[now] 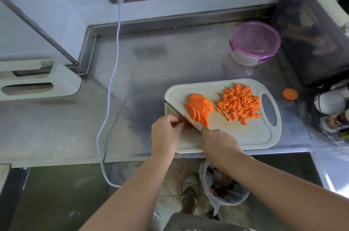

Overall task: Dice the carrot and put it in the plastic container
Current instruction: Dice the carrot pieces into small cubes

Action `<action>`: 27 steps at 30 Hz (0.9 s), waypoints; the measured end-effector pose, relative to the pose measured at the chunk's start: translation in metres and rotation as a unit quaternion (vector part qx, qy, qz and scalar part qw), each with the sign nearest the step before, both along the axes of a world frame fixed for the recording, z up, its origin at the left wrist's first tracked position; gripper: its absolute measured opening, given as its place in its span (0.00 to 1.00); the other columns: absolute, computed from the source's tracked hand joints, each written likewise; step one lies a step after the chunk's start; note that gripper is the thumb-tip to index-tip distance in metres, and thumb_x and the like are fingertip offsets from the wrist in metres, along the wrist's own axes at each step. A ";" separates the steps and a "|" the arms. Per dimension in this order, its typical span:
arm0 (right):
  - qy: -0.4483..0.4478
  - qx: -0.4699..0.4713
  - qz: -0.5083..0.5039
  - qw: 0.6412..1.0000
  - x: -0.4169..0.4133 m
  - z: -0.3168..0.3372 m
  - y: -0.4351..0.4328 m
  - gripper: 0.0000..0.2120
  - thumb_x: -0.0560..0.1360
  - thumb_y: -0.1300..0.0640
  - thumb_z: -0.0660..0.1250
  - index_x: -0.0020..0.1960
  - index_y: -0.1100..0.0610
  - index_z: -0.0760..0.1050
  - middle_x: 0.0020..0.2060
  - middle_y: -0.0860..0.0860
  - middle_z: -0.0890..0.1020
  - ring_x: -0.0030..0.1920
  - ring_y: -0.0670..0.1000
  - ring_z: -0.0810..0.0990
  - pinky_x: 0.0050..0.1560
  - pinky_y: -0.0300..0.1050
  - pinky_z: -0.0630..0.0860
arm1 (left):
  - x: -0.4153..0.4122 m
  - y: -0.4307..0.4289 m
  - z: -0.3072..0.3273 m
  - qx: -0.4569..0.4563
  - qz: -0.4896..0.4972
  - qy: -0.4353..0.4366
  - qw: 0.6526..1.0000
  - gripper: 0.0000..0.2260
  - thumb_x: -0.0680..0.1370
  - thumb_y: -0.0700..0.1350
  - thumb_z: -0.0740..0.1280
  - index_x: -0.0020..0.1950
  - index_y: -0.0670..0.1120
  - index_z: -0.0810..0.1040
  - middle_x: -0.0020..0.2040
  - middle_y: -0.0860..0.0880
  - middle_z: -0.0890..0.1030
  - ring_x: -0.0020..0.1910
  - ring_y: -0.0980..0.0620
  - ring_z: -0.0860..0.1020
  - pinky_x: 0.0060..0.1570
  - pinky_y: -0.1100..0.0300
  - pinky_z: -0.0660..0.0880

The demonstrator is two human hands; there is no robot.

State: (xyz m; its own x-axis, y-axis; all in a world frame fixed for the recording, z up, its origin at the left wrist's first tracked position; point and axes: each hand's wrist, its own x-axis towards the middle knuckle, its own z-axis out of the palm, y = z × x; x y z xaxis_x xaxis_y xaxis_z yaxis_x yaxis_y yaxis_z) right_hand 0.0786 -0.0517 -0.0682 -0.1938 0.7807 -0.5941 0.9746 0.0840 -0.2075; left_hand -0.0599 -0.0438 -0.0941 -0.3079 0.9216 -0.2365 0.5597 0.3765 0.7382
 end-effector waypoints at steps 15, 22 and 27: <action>0.088 0.075 -0.001 0.993 0.019 0.020 -0.008 0.12 0.83 0.52 0.50 0.55 0.57 0.69 0.37 0.52 0.71 0.37 0.55 0.72 0.36 0.46 0.68 | 0.001 -0.004 0.001 0.017 0.005 -0.039 0.999 0.03 0.74 0.40 0.71 0.43 0.48 0.80 0.36 0.60 0.80 0.41 0.60 0.79 0.43 0.74 0.70; 0.065 0.072 0.021 0.995 0.020 0.015 -0.012 0.10 0.83 0.54 0.51 0.56 0.57 0.68 0.34 0.49 0.68 0.36 0.55 0.71 0.28 0.44 0.63 | 0.004 -0.004 0.006 0.019 0.011 -0.052 0.998 0.14 0.75 0.40 0.71 0.34 0.56 0.75 0.32 0.63 0.77 0.38 0.64 0.77 0.39 0.76 0.70; 0.052 0.058 0.020 0.997 0.018 0.014 -0.013 0.07 0.82 0.57 0.53 0.57 0.56 0.68 0.38 0.51 0.72 0.37 0.54 0.73 0.33 0.46 0.68 | 0.004 -0.005 0.005 0.020 0.012 -0.048 0.999 0.15 0.75 0.41 0.71 0.34 0.58 0.74 0.34 0.62 0.78 0.39 0.61 0.78 0.41 0.72 0.70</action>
